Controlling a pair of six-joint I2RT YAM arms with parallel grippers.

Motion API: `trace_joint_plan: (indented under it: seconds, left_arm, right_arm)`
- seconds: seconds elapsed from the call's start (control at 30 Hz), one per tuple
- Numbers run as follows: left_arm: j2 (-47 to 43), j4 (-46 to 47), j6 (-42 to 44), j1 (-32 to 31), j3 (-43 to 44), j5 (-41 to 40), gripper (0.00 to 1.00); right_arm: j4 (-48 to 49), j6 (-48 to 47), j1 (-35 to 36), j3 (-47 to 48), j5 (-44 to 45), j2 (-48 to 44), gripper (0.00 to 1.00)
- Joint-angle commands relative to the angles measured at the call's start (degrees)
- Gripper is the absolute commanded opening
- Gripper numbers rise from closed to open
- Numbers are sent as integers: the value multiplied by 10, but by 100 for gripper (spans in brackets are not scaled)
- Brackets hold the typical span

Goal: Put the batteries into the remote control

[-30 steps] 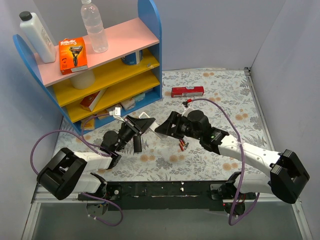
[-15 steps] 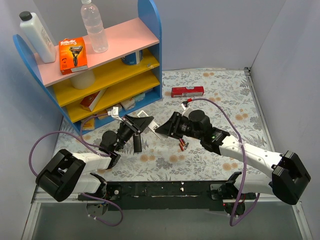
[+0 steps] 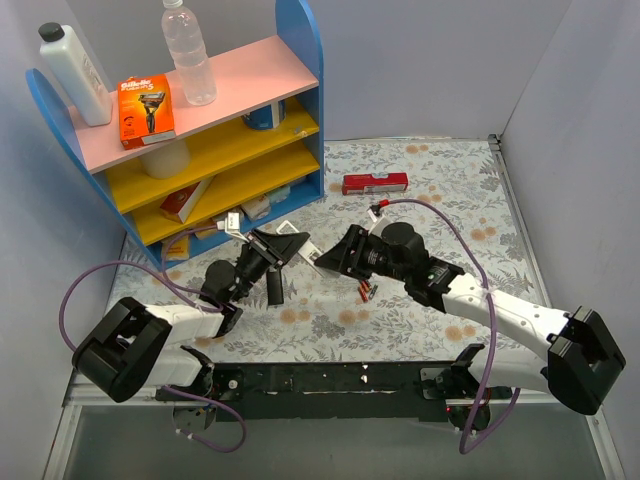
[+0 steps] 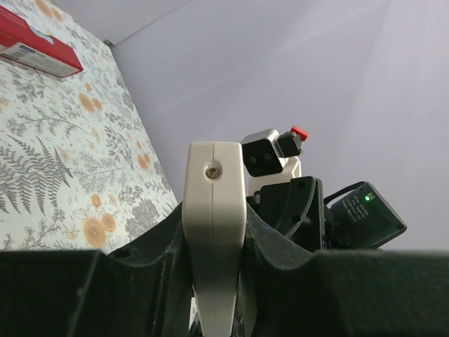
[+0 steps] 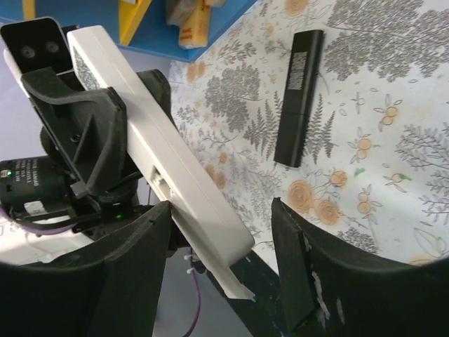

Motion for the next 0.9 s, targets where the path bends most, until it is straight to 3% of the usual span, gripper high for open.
trace_joint_plan:
  seconds: [0.0, 0.1, 0.37, 0.7, 0.87]
  left_arm:
    - [-14, 50, 4, -2, -11, -40, 0]
    - [-23, 31, 5, -2, -20, -43, 0]
    - [-33, -16, -5, -2, -37, -65, 0]
    - [-40, -83, -21, -2, -36, -95, 0]
    - [-73, -128, 14, -2, -46, -118, 0]
  right_arm:
    - [-43, -60, -20, 6, 33, 16, 70]
    - [-52, -99, -22, 36, 32, 26, 77]
    - [-57, -173, -23, 93, 3, 34, 80]
    - [-167, -343, -22, 131, -17, 23, 79]
    - [-257, -389, -23, 113, 52, 1, 74]
